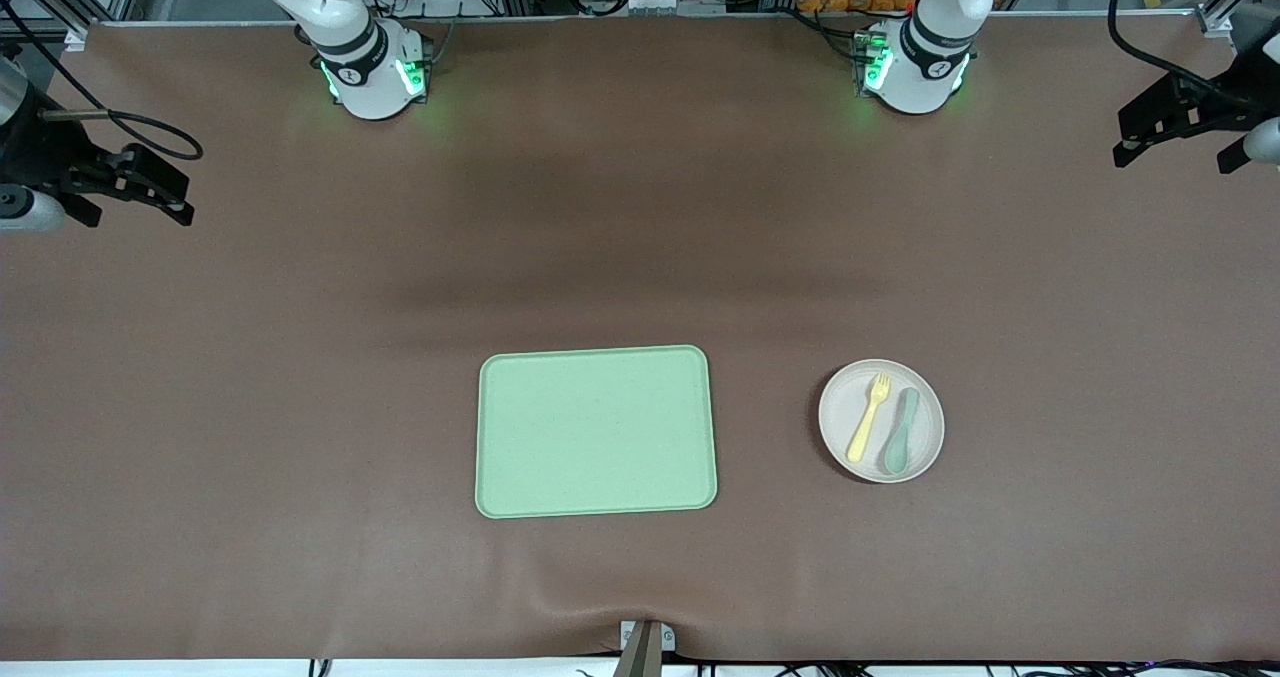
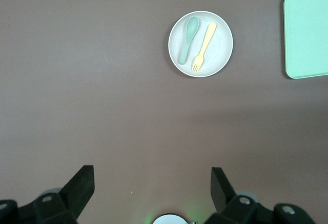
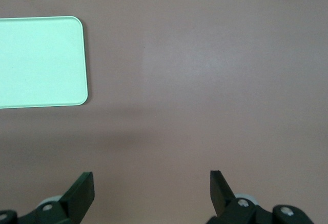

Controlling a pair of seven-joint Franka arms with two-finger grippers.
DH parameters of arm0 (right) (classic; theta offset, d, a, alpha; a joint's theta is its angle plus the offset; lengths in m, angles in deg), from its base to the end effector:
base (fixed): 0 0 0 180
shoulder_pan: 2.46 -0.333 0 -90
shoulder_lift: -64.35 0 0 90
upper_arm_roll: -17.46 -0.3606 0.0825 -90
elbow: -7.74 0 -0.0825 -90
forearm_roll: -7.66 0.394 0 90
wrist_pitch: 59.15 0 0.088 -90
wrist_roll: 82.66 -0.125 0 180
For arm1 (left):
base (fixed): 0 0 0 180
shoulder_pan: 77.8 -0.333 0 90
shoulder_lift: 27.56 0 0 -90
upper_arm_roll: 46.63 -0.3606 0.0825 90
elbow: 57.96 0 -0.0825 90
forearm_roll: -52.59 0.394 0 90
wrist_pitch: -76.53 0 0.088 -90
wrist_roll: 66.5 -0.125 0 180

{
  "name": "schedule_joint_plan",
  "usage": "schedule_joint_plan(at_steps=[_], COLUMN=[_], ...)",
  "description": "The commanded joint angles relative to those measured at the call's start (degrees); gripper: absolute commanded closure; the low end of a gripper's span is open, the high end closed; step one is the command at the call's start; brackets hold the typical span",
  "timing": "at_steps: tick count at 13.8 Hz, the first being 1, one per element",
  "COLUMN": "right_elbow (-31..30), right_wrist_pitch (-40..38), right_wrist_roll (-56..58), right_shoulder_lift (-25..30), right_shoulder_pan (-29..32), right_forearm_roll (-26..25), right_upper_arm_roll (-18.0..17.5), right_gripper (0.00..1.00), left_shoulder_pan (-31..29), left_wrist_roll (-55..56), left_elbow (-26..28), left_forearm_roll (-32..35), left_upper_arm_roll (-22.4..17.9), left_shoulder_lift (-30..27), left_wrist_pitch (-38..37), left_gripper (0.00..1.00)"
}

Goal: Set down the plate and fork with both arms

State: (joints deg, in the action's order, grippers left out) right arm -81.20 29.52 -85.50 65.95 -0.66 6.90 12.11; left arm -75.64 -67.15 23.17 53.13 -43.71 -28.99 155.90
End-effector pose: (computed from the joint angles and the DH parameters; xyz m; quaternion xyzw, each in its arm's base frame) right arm 0.5521 0.0334 0.6735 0.9999 0.0060 0.0120 0.0073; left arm 0.5316 -0.0464 0.7217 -0.9988 0.0491 0.0027 0.0054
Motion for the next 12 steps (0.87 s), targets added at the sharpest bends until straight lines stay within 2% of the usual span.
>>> schedule_joint_plan(at_steps=[1, 7, 12], right_elbow=[1.04, 1.04, 1.04], right_wrist_pitch=[-0.78, -0.78, -0.87], right_wrist_roll=[0.56, 0.56, 0.56], right_shoulder_lift=[-0.37, -0.45, -0.37], right_shoulder_pan=[0.22, 0.22, 0.22], right_forearm_roll=[0.23, 0.23, 0.23], right_upper_arm_roll=[-0.18, -0.18, -0.18], right_gripper=[0.0, 0.0, 0.0], left_shoulder_pan=[-0.14, -0.76, -1.02], left_wrist_roll=[-0.94, -0.41, 0.9], left_elbow=[-0.18, -0.01, 0.34], left_forearm_roll=[1.31, 0.87, 1.22], left_upper_arm_roll=[1.03, 0.59, 0.42], left_shoulder_lift=[-0.41, 0.29, 6.25], left_wrist_pitch=[-0.7, -0.7, -0.7], left_gripper=[0.0, 0.0, 0.0])
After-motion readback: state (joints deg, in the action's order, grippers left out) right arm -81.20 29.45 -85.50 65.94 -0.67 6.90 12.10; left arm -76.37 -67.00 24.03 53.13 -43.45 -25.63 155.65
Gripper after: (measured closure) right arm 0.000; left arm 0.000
